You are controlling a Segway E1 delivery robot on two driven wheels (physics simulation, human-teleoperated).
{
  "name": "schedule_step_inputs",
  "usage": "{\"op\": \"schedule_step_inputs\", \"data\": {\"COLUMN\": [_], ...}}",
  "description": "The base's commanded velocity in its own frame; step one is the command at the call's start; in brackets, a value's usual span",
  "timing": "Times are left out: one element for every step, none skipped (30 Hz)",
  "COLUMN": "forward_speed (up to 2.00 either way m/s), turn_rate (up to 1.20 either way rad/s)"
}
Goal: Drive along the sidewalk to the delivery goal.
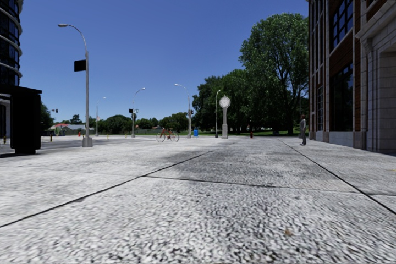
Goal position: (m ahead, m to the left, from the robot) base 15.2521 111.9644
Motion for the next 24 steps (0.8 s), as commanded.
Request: {"op": "schedule_step_inputs", "data": {"forward_speed": [2.0,2.0,2.0,2.0,2.0,2.0,2.0,2.0,2.0,2.0,2.0,2.0,2.0,2.0,2.0,2.0,2.0,2.0,2.0,2.0,2.0,2.0,2.0,2.0], "turn_rate": [0.0,0.0,0.0,0.0,0.0,0.0,0.0,0.0,0.0,0.0,0.0,0.0,0.0,0.0,0.0,0.0,0.0,0.0,0.0,0.0,0.0,0.0,0.0,0.0]}}
